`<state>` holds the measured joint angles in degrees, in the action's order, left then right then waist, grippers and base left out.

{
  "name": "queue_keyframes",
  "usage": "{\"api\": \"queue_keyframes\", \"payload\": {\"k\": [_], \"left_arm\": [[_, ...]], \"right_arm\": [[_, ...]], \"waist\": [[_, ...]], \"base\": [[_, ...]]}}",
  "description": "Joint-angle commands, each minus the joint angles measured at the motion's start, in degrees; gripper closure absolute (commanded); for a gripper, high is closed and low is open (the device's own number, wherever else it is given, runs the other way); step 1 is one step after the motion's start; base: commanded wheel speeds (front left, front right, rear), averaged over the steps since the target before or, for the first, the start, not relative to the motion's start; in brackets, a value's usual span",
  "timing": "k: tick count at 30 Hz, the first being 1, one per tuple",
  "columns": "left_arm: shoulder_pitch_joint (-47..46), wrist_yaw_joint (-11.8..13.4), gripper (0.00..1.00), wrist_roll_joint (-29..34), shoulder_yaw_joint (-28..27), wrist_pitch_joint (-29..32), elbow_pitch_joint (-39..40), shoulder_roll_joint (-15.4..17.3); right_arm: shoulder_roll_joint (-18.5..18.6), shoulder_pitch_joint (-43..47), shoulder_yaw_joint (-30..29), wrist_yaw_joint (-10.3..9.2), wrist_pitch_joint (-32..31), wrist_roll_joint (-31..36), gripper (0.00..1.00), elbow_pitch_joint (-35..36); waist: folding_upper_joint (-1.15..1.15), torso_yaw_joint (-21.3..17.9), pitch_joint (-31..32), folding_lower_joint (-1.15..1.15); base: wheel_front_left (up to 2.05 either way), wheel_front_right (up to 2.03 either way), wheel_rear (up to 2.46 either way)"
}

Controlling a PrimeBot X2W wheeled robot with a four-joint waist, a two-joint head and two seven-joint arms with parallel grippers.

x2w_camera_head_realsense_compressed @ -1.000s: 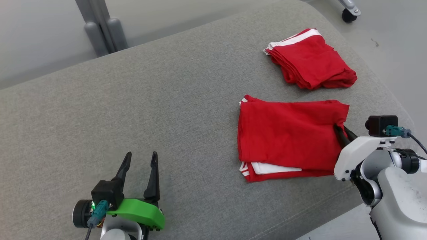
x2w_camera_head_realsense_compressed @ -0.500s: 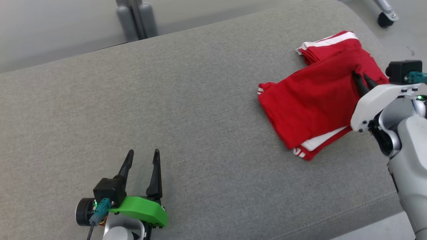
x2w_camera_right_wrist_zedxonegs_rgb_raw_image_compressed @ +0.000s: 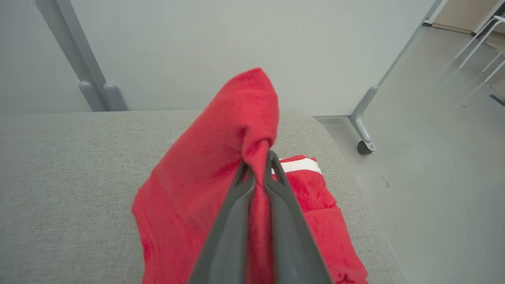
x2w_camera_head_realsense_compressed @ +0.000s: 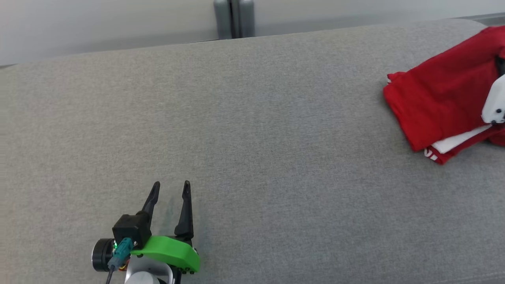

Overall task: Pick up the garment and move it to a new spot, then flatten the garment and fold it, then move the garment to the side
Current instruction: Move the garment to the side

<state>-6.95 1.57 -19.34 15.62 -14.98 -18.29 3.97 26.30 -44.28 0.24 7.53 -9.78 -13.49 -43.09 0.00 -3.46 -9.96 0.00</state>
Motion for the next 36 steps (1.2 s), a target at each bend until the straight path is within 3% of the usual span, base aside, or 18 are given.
{"api": "queue_keyframes", "payload": {"k": [1,7,13,23,24,25,32,36], "left_arm": [[0.40,-0.13,0.00,-0.15,0.20,-0.17,0.05,-0.19],[0.93,-0.07,0.00,0.45,0.22,-0.20,0.69,-0.17],[0.65,-0.30,0.00,0.94,0.39,-0.20,1.11,0.28],[-0.87,0.27,0.00,1.43,0.70,0.23,2.64,1.72],[-0.96,0.32,0.00,1.43,0.74,0.29,2.82,1.83],[-0.96,0.39,0.00,1.44,0.76,0.41,2.92,1.90],[-1.32,0.65,0.00,1.30,1.12,0.61,3.19,2.06],[-1.37,0.77,0.00,0.80,1.32,0.56,2.86,1.84]], "right_arm": [[1.71,-1.03,-0.51,-0.11,-0.76,0.89,1.00,-0.89],[7.82,-2.81,-1.93,-0.11,-3.42,4.02,1.00,-2.97],[11.26,-2.46,-4.31,-0.11,-6.82,8.54,1.00,-5.48],[12.03,-1.58,-11.71,-0.11,-4.31,20.05,1.00,-9.11],[11.91,-1.33,-12.36,-0.11,-3.14,21.87,0.22,-8.89],[11.91,-1.24,-13.43,-0.11,-2.21,23.57,0.00,-8.70],[8.11,-1.37,-19.67,-0.11,1.46,33.37,0.00,-7.91],[5.53,-1.49,-19.80,-0.11,3.28,35.93,0.00,-7.73]], "waist": [[0.00,3.03,0.61,0.00],[0.00,5.35,0.28,0.00],[0.00,6.90,-1.13,0.00],[0.00,8.62,-5.06,0.00],[0.00,8.65,-5.40,0.00],[0.00,8.66,-5.67,0.00],[0.00,7.93,-6.25,0.00],[0.00,7.05,-5.73,0.00]], "base": [[0.00,0.00,0.00],[0.00,0.00,0.00],[0.00,0.00,0.00],[0.00,0.00,0.00],[0.00,0.00,0.00],[0.00,0.00,0.00],[0.00,0.00,0.00],[0.00,0.00,0.00]]}}
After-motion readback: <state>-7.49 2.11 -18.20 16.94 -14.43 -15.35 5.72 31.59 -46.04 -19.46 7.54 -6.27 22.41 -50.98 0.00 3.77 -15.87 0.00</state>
